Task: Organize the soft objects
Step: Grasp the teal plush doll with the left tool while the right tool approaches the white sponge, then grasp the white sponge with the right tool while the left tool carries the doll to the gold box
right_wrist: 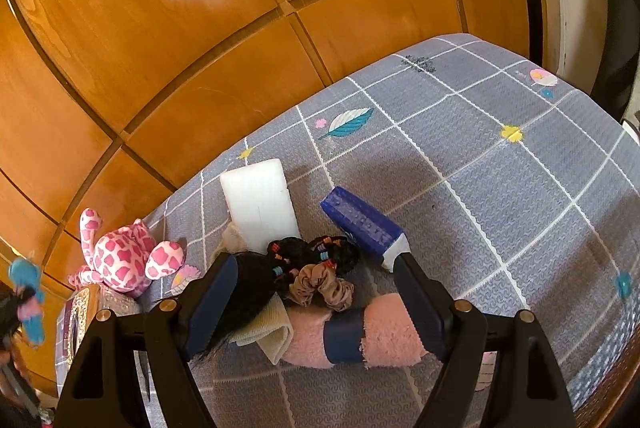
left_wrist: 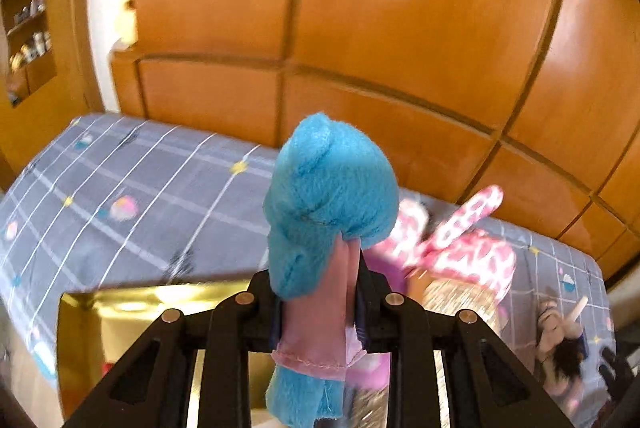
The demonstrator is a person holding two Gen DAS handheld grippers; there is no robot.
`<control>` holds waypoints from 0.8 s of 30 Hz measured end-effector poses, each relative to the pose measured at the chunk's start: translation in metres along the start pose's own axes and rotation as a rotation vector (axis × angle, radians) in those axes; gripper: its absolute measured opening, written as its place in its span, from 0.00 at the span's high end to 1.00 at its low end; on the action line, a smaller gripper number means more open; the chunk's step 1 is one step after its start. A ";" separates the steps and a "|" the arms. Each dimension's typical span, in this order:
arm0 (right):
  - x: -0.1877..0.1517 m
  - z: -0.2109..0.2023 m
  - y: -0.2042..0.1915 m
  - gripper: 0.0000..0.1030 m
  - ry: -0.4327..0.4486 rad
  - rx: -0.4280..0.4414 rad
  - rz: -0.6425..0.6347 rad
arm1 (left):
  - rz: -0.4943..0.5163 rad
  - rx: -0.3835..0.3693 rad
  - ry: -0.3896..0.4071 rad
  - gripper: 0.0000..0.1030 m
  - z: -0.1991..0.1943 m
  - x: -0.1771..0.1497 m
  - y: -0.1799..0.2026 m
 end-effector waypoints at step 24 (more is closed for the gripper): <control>0.036 0.042 -0.048 0.17 -0.053 0.033 -0.102 | -0.135 -0.005 -0.082 0.73 -0.049 -0.152 -0.149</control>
Point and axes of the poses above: each gripper's, at about its wrist camera, not at the fingertips, and z roughly the way its jaws point, y to its right, x to its top, the point moved 6 cm from there along z, roughly the way its jaws point, and after that the axes turned 11 degrees about -z, right-handed, at the moved point
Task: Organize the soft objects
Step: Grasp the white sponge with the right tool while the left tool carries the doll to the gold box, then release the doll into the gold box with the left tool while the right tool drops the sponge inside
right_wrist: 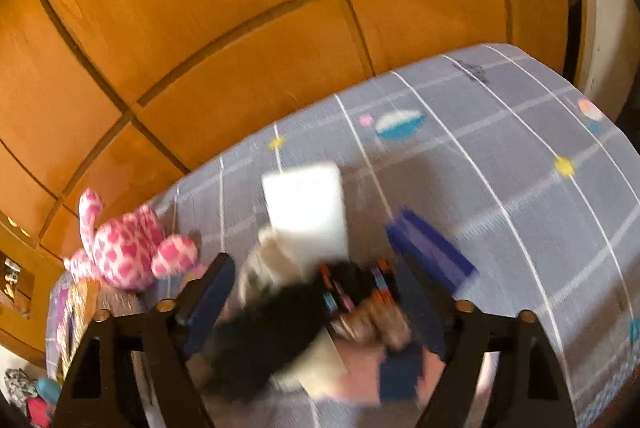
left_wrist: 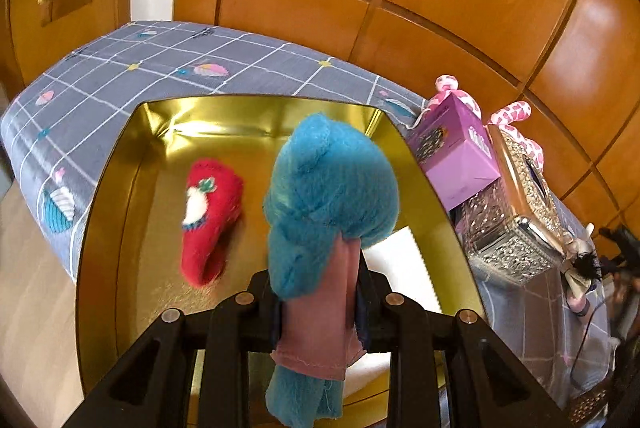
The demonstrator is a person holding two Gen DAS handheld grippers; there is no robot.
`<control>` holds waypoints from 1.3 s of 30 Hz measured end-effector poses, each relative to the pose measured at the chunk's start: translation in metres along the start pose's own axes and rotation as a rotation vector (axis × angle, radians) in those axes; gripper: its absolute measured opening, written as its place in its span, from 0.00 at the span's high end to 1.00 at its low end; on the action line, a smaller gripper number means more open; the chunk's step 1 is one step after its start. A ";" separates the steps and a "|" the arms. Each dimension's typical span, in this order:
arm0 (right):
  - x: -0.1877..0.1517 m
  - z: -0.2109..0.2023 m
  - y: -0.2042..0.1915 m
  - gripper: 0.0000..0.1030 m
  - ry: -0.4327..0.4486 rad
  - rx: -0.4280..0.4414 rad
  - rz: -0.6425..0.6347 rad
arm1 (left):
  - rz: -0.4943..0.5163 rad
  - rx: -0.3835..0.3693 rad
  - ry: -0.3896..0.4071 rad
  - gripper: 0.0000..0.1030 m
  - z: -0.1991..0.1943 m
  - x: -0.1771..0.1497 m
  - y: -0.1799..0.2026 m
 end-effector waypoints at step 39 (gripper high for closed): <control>0.017 -0.029 -0.137 0.51 0.075 0.182 -0.350 | -0.109 0.053 0.043 0.38 -0.005 0.012 -0.044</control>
Point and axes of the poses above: each gripper's, at about its wrist camera, not at the fingertips, and z roughly the way its jaws point, y to its right, x to its top, the point moved 6 cm from there along z, roughly the way its jaws point, and after that the axes turned 11 degrees about -z, right-handed, at the moved point
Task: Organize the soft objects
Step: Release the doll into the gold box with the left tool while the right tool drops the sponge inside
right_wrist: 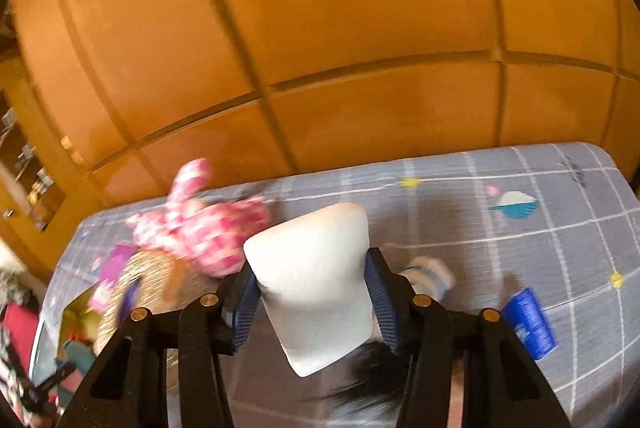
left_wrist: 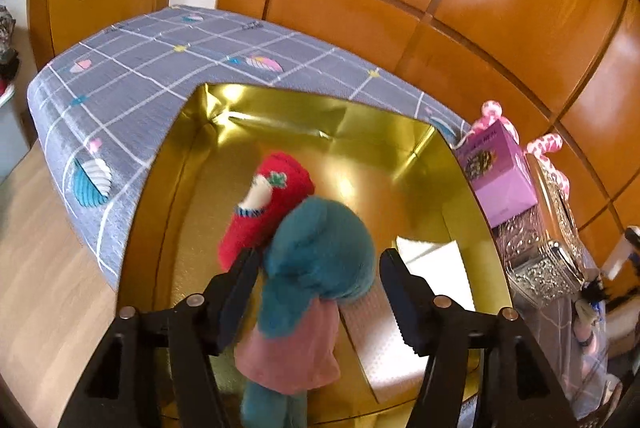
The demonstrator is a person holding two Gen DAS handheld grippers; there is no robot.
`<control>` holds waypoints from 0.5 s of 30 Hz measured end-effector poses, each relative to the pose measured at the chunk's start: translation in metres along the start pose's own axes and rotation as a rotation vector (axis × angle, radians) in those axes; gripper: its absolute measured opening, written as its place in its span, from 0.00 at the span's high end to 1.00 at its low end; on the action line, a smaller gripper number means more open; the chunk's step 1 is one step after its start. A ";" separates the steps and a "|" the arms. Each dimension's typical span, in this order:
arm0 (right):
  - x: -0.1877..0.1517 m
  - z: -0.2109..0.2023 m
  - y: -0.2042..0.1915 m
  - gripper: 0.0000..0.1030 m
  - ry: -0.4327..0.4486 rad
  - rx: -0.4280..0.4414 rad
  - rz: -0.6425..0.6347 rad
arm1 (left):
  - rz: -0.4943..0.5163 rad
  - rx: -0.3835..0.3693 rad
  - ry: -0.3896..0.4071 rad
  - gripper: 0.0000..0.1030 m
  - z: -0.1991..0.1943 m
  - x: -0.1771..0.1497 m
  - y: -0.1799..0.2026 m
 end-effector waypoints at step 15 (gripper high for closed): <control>-0.036 -0.036 -0.220 0.51 -0.023 0.443 -0.295 | -0.016 0.156 0.178 0.13 -0.033 0.031 -0.020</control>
Point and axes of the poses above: each gripper's, at about its wrist camera, not at the fingertips, and z roughly the way its jaws point, y to its right, x to its top, the point moved 6 cm from there along z, roughly the way its jaws point, and after that the axes turned 11 degrees about -z, right-handed, at the moved point
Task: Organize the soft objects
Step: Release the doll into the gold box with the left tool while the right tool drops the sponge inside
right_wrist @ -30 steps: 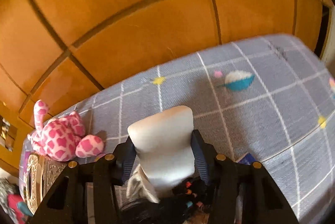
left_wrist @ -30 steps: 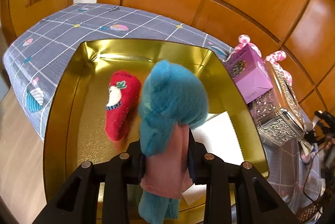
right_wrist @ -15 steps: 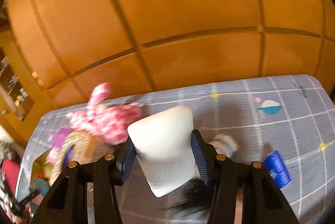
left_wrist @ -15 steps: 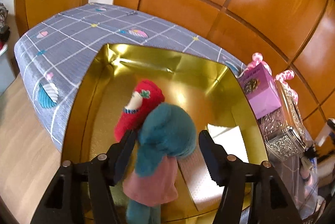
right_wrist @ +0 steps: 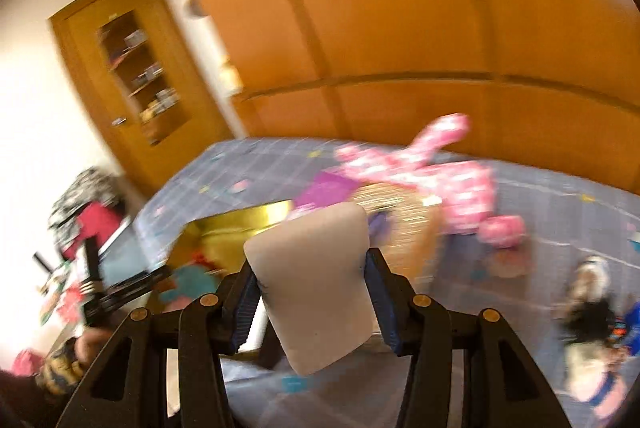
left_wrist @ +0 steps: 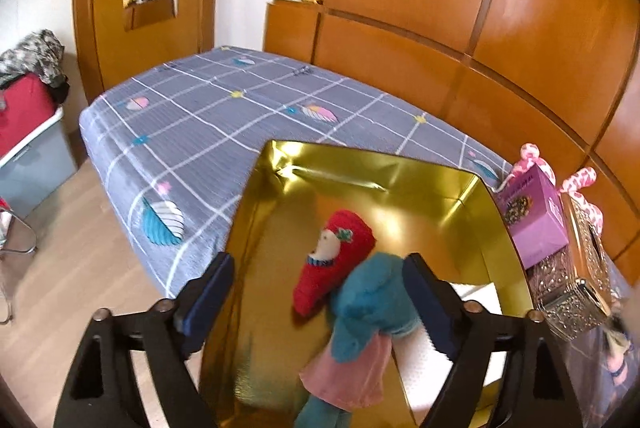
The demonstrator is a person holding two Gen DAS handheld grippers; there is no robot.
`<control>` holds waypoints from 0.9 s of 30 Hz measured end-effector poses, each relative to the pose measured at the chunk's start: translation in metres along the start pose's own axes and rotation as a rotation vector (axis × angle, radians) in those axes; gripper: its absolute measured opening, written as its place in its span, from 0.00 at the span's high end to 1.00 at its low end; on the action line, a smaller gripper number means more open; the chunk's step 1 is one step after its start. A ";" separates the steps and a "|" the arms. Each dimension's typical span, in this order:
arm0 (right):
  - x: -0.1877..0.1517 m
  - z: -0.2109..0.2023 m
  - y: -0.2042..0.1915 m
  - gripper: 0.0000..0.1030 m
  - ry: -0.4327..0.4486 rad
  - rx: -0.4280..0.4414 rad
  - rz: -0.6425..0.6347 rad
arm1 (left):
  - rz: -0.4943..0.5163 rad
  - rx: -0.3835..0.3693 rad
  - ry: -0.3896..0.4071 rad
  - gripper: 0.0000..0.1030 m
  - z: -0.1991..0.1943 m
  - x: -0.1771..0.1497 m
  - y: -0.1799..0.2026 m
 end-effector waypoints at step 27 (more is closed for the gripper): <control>-0.050 0.135 -0.098 0.21 -0.238 0.051 0.005 | 0.087 0.008 0.063 0.00 -0.014 -0.005 0.019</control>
Point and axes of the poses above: each gripper's, at about its wrist camera, not at the fingertips, and z roughly the way its jaws point, y to its right, x to its top, the point moved 6 cm from there along z, roughly the way its jaws point, and after that the axes turned 11 degrees about -z, right-handed, at the moved point
